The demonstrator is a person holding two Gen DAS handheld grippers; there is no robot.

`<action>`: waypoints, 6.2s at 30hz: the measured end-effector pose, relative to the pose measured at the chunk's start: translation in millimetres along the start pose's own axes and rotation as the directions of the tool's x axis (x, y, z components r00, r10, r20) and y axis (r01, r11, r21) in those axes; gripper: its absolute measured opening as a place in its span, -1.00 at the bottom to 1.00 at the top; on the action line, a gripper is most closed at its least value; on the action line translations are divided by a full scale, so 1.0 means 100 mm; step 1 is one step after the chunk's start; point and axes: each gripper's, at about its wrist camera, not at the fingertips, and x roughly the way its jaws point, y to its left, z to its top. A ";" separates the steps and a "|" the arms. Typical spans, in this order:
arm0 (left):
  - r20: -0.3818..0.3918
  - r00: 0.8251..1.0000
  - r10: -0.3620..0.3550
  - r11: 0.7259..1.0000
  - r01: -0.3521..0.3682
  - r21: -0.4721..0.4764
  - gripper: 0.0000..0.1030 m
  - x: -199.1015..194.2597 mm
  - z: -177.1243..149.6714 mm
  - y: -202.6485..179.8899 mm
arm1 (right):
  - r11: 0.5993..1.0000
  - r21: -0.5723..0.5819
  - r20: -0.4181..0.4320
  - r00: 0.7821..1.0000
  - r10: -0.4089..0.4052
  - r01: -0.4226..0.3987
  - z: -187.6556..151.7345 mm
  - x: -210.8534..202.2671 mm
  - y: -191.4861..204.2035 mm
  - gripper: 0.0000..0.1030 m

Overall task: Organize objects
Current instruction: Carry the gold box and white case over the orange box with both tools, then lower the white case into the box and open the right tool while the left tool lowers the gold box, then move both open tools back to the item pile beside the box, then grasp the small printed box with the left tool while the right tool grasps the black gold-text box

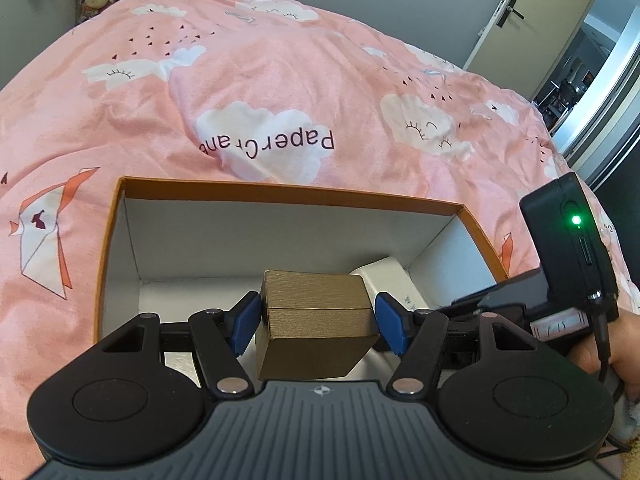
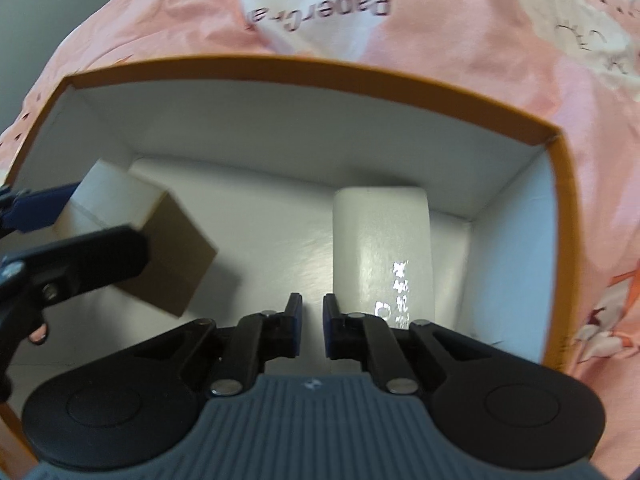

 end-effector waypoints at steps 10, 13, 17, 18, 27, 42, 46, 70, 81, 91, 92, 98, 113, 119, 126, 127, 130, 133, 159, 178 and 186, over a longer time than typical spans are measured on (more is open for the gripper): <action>-0.077 0.997 -0.031 0.999 0.032 0.008 0.40 0.03 -0.01 -0.11 | 0.996 0.061 0.049 0.997 -0.065 0.062 -0.02 -0.05 -0.19 -0.96; -0.120 0.993 -0.013 1.000 0.014 0.008 0.39 0.03 -0.03 -0.15 | 0.997 0.037 0.094 0.993 -0.064 0.061 -0.09 -0.24 -0.16 -0.82; -0.173 0.984 -0.033 0.999 0.032 -0.004 0.39 0.04 -0.10 -0.28 | 0.997 0.010 0.178 0.981 -0.073 0.073 -0.24 -0.62 -0.24 -0.81; -0.188 0.981 -0.050 0.999 0.051 -0.004 0.39 0.04 -0.13 -0.32 | 0.997 -0.002 0.201 0.976 -0.081 0.083 -0.29 -0.71 -0.24 -0.81; -0.359 0.926 -0.121 0.992 0.119 -0.030 0.39 0.30 -0.25 -0.61 | 0.988 -0.012 0.366 0.920 -0.138 0.153 -0.55 -1.10 -0.37 -0.77; -0.463 0.861 -0.212 0.977 0.168 -0.134 0.38 0.70 -0.29 -0.90 | 0.992 0.043 0.413 0.903 -0.123 0.115 -0.73 -1.08 -0.63 -0.62; -0.478 0.851 -0.219 0.972 0.147 -0.184 0.38 0.79 -0.30 -0.92 | 0.992 0.051 0.419 0.900 -0.122 0.111 -0.77 -1.09 -0.65 -0.56; -0.443 0.869 -0.220 0.975 0.177 -0.138 -0.33 0.69 -0.33 -0.92 | 0.992 0.052 0.417 0.900 -0.126 0.115 -0.83 -1.07 -0.60 -0.49; -0.104 0.984 -0.146 0.983 0.156 0.100 -0.33 -0.45 -0.36 -0.97 | 0.998 0.034 0.487 0.872 -0.057 0.046 -1.17 -1.48 -0.32 -0.48; -0.083 0.993 -0.081 0.992 0.088 0.086 -0.33 -1.08 -0.89 -0.70 | 0.995 0.083 0.505 0.863 0.007 -0.057 -1.88 -1.64 0.05 -0.40; -0.100 0.992 -0.072 0.994 0.079 0.069 -0.33 -1.09 -0.96 -0.65 | 0.995 0.087 0.492 0.871 0.007 -0.058 -1.95 -1.61 0.08 -0.40; -0.231 0.969 -0.093 0.995 0.085 -0.043 -0.33 -1.01 -1.37 -0.45 | 0.993 0.094 0.385 0.922 0.028 -0.070 -2.28 -1.37 0.26 -0.47; -0.220 0.975 -0.031 0.998 0.018 -0.061 -0.32 -1.21 -1.63 -0.34 | 0.995 -0.070 0.268 0.960 0.086 -0.070 -2.48 -1.18 0.77 -0.51; -0.193 0.981 -0.006 0.991 -0.020 -0.133 -0.18 -1.26 -1.59 -0.13 | 0.988 -0.118 0.220 0.968 0.124 -0.100 -2.38 -1.04 0.93 -0.49; -0.190 0.982 -0.021 0.985 -0.013 -0.171 0.14 -1.09 -1.49 0.04 | 0.993 -0.108 0.199 0.978 0.068 -0.047 -2.21 -0.90 0.92 -0.22; -0.189 0.982 -0.027 0.984 -0.008 -0.179 0.23 -1.04 -1.48 0.07 | 0.996 -0.080 0.195 0.979 0.058 -0.043 -2.17 -0.87 0.86 -0.11; -0.202 0.978 -0.048 0.972 -0.001 -0.234 0.37 -0.87 -1.44 0.19 | 0.999 0.010 0.174 0.984 0.041 -0.044 -2.02 -0.77 0.65 -0.07; -0.216 0.975 -0.053 0.964 -0.006 -0.265 0.56 -0.72 -1.43 0.27 | 0.996 0.078 0.151 0.988 0.021 -0.033 -1.91 -0.63 0.47 -0.07; -0.353 0.931 -0.088 0.957 -0.020 -0.291 0.78 0.05 -1.46 0.35 | 0.926 0.262 0.032 0.961 0.273 -0.272 -1.65 0.11 0.10 0.48; -0.254 0.955 -0.152 0.977 0.105 -0.188 0.03 -0.61 -1.43 -0.14 | 0.972 0.203 0.215 0.974 0.075 -0.120 -1.96 -0.82 -0.05 -0.21; -0.276 0.956 -0.104 0.976 0.045 -0.212 -0.43 -0.44 -1.45 -0.05 | 0.948 0.277 0.199 0.974 0.104 -0.158 -1.92 -0.68 -0.25 -0.20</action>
